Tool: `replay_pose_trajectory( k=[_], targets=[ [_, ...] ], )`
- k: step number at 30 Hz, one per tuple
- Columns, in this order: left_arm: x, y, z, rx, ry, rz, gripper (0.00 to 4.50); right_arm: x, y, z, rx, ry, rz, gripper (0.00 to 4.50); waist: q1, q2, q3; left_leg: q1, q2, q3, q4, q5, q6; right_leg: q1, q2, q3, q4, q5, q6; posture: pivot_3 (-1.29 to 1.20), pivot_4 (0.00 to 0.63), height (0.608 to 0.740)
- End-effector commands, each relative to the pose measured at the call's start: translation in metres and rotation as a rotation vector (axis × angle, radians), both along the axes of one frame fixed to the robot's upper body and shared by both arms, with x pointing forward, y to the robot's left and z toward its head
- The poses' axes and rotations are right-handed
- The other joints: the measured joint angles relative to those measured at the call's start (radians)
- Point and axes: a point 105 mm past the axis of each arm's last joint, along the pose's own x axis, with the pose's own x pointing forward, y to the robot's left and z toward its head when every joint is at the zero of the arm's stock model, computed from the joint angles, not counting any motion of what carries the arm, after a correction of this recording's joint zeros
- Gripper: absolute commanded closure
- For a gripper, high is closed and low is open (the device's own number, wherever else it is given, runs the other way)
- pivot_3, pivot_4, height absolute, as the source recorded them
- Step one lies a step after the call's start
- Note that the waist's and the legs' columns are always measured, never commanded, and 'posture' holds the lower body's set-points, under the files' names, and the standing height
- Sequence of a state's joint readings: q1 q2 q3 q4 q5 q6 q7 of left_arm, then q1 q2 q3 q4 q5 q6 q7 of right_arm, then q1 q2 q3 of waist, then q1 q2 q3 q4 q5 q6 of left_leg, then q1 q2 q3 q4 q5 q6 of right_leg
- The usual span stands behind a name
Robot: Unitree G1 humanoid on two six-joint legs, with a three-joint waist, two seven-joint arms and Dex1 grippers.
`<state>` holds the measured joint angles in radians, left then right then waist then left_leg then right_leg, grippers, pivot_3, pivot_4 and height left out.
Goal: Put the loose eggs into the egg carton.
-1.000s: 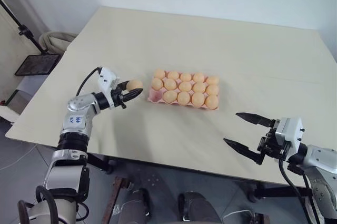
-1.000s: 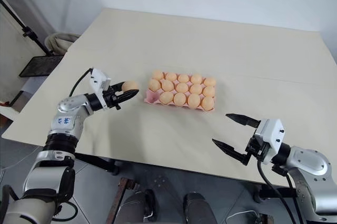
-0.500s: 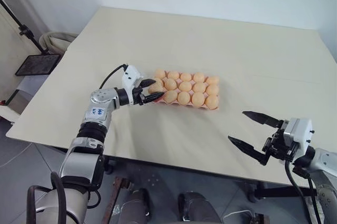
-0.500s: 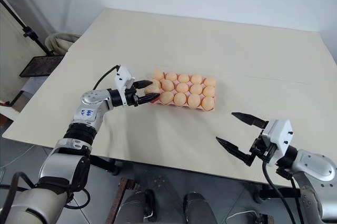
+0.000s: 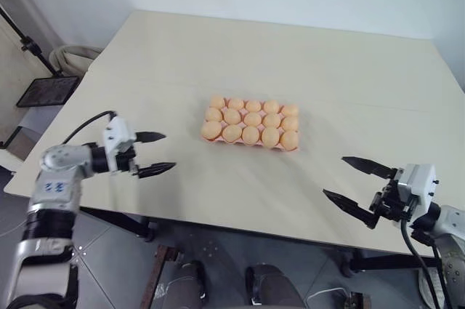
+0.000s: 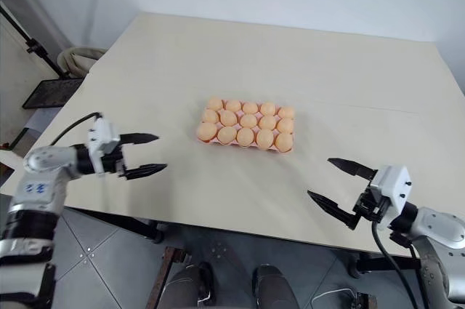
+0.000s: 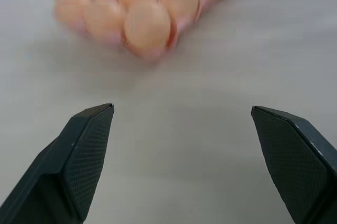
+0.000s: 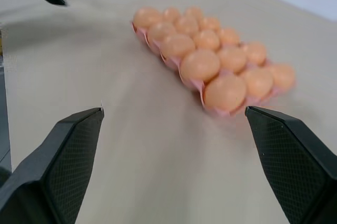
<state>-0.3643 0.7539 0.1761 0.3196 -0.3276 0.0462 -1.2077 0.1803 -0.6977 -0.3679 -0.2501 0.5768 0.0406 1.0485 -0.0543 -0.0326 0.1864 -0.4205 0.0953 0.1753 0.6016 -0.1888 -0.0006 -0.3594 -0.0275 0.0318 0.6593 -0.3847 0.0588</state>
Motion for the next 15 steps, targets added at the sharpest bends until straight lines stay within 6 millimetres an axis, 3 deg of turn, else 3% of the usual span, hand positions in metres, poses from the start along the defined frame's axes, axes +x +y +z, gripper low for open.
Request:
replay_pose_trajectory(
  k=[1,6,15],
  targets=[
    [-0.009,0.010,0.021,-0.014,-0.101,0.036,0.04,-0.002,-0.012,0.012,-0.029,-0.059,-0.025,0.00,0.003,0.000,0.000,0.000,0.000,-0.001,0.000,0.000,0.000,0.000,-0.001,-0.001,0.000,0.000,0.000,0.00,0.150,0.740],
    [-0.017,0.015,0.025,-0.045,-0.151,0.096,0.04,-0.008,-0.014,0.010,-0.037,-0.050,-0.024,0.00,0.000,0.000,0.000,0.000,-0.001,-0.001,-0.001,0.000,0.000,0.001,-0.003,-0.001,-0.001,0.000,-0.001,0.00,0.150,0.740],
    [-0.001,-0.001,0.028,-0.029,-0.226,0.115,0.04,-0.003,-0.020,0.009,-0.017,-0.060,-0.066,0.00,-0.002,0.000,0.000,0.000,-0.002,-0.001,-0.004,0.000,0.000,-0.001,-0.001,-0.001,-0.002,-0.001,-0.002,0.00,0.150,0.740]
  ],
)
